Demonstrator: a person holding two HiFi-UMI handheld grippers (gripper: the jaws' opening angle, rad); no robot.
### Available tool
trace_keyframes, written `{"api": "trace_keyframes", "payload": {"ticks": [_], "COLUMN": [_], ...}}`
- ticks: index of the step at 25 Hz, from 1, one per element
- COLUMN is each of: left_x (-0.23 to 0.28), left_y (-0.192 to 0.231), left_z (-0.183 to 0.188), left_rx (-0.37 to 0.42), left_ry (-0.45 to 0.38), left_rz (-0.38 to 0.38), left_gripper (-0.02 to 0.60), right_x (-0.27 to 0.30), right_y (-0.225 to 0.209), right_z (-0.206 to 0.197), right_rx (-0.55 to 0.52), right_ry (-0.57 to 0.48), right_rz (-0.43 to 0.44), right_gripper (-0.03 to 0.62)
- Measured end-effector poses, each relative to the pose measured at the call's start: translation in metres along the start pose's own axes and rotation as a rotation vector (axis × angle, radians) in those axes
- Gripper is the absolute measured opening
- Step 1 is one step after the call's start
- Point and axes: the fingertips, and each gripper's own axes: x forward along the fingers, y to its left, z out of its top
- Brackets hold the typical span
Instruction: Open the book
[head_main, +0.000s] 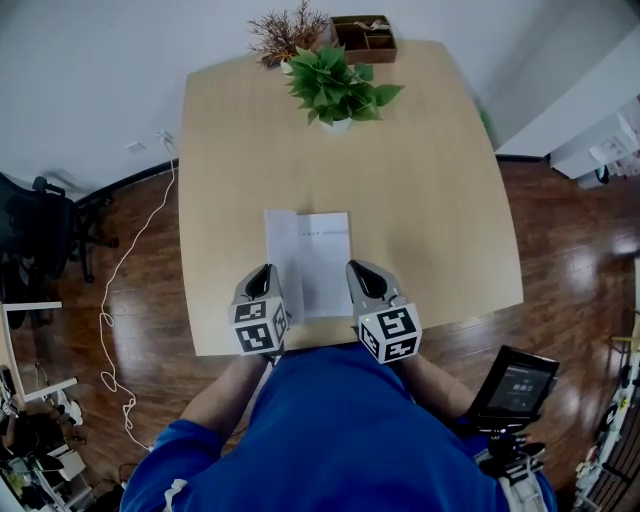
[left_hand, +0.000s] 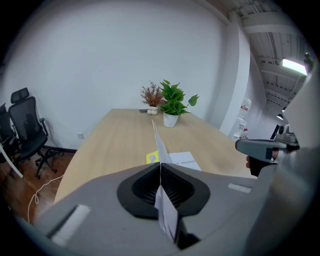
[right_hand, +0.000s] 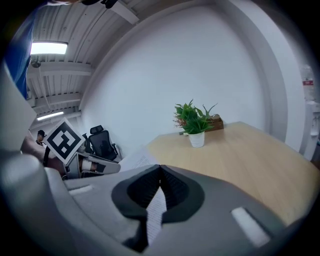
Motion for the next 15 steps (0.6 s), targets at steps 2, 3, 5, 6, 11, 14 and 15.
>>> {"api": "trace_keyframes", "payload": {"ticks": [2, 3, 5, 6, 11, 14, 15], "left_x": [-0.003, -0.004, -0.007, -0.008, -0.015, -0.018, -0.018], "left_y": [0.007, 0.011, 0.018, 0.022, 0.044, 0.06, 0.065], "left_z": [-0.001, -0.001, -0.002, -0.002, -0.003, -0.005, -0.007], "left_rx": [-0.005, -0.007, -0.012, -0.016, -0.033, -0.042, -0.044], "left_ry": [-0.005, -0.009, -0.014, -0.016, -0.023, -0.023, -0.022], "left_rz": [0.001, 0.002, 0.003, 0.004, 0.012, 0.019, 0.021], "left_gripper": [0.012, 0.012, 0.012, 0.012, 0.012, 0.012, 0.012], "right_x": [0.001, 0.002, 0.003, 0.004, 0.005, 0.007, 0.008], "right_y": [0.006, 0.009, 0.015, 0.018, 0.034, 0.043, 0.046], "right_z": [0.0, 0.0, 0.0, 0.0, -0.001, -0.001, -0.002], "right_rx": [-0.005, -0.008, -0.012, -0.014, -0.023, -0.029, -0.031], "right_ry": [-0.004, -0.005, -0.006, -0.006, -0.004, -0.002, -0.002], "right_rz": [-0.004, -0.006, -0.008, -0.009, -0.015, -0.018, -0.019], "right_gripper": [0.003, 0.003, 0.003, 0.003, 0.003, 0.003, 0.003]}}
